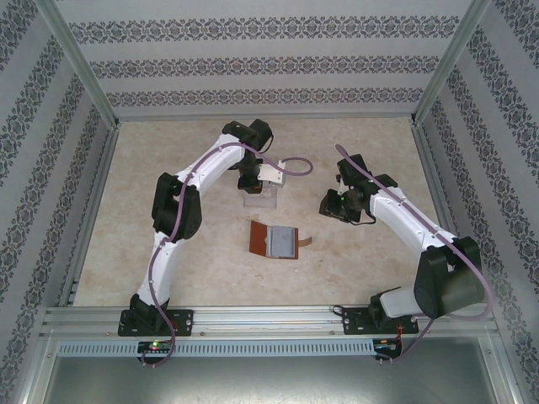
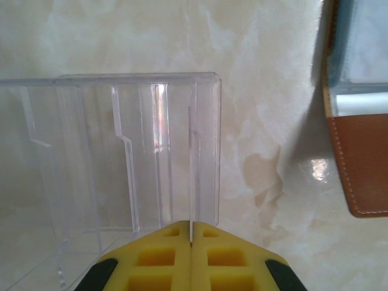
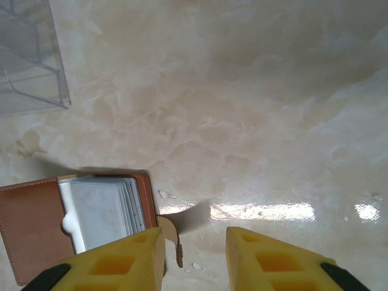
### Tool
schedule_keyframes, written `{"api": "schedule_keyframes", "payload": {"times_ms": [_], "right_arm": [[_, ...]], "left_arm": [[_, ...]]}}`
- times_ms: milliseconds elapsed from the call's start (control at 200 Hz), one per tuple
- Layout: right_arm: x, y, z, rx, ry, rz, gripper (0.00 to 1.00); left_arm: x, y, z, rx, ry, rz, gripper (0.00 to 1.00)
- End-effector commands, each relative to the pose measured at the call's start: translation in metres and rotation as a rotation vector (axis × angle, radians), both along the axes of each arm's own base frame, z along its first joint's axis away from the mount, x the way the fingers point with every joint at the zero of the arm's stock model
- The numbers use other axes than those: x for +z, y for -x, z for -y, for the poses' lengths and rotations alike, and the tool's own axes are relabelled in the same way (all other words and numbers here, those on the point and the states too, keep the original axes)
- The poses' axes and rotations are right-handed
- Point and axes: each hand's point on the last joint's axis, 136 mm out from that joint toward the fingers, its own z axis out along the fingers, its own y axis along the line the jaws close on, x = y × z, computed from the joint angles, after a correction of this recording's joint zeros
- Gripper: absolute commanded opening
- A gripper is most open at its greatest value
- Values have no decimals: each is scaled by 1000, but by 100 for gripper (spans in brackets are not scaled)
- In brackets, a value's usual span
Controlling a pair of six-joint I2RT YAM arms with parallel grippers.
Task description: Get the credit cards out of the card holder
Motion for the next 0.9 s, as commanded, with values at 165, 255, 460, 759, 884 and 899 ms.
{"api": "schedule_keyframes", "payload": {"times_ms": [165,255,460,759,884,899], "right_arm": [[-4,4,2,8,-12,-6,32],[-4,4,1,7,-13,-7,32],[-6,4,1,5,-12,-12,32],[-5,6,2,1,-13,-9,32],[-4,6,2,-1,-14,-8,32],[-5,6,3,-3,-14,-8,32]], "left_arm": [[-15,34,3,-9,-22,-169,0],[-17,36,4,-5,-23,-186,0],[-23,35,3,-5,-41,-199,3],[-16,27,6,-10,-34,-170,17],[-13,24,6,-18,-36,-155,18],[-13,24,5,-17,-38,-153,17]]}}
